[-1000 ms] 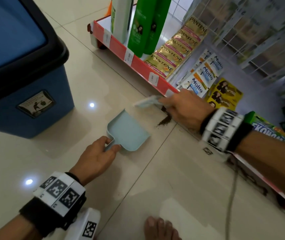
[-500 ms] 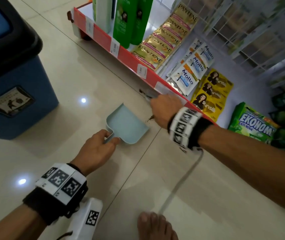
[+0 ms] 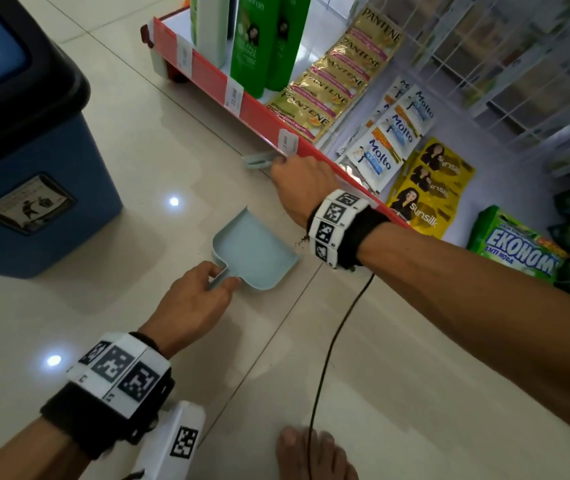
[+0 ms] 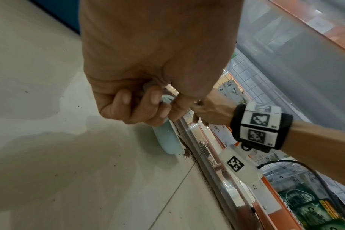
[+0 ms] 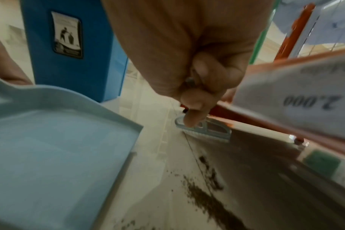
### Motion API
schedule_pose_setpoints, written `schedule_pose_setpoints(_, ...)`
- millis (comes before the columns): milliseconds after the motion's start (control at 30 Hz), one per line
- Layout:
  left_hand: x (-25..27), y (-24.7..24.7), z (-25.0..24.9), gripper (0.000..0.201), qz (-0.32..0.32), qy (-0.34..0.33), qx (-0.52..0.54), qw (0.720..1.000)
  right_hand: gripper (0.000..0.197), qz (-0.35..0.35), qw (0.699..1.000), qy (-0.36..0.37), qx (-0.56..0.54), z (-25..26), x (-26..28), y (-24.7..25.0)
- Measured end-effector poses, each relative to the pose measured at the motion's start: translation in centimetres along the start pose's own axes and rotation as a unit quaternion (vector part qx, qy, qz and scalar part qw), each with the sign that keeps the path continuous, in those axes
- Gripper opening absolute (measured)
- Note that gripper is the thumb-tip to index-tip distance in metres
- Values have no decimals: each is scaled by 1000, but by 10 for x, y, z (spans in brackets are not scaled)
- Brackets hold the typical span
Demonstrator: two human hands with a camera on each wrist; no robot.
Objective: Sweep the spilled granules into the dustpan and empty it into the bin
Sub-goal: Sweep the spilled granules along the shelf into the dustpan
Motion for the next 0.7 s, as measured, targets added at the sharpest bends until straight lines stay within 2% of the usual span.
schedule_pose_setpoints(100,2,3,1,27,-5,3,12,1000,24,41,999,-7,-3,-8,8,-14)
schedule_pose_setpoints(233,5,9,5,27,-10,3,20,1000,22,87,995,-17,-34,-31,52,-25)
schedule_pose_setpoints(367,7,11,8,27,-13,4,9,1000,20,81,995,-35,-45,-51,89,-13)
schedule_pose_setpoints(500,7,6,7,25,-6,0,-2,1000,18,23,996,-24,-79,-39,68,7)
schedule_pose_setpoints(600,9,2,6,25,2,3,-1,1000,25,-23,998,0,-66,-17,35,14)
schedule_pose_setpoints(700,11,2,7,26,8,2,7,1000,29,20,998,15,-54,-13,21,-1)
Point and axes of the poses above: each hand's wrist, its own x-axis away from the middle knuckle, its own y-axis out of the back of the hand, z = x × y, the point moved 7 cm from there along -x, towards the middle knuckle, and after that the axes turned 4 degrees about z, right-handed, at the moved point
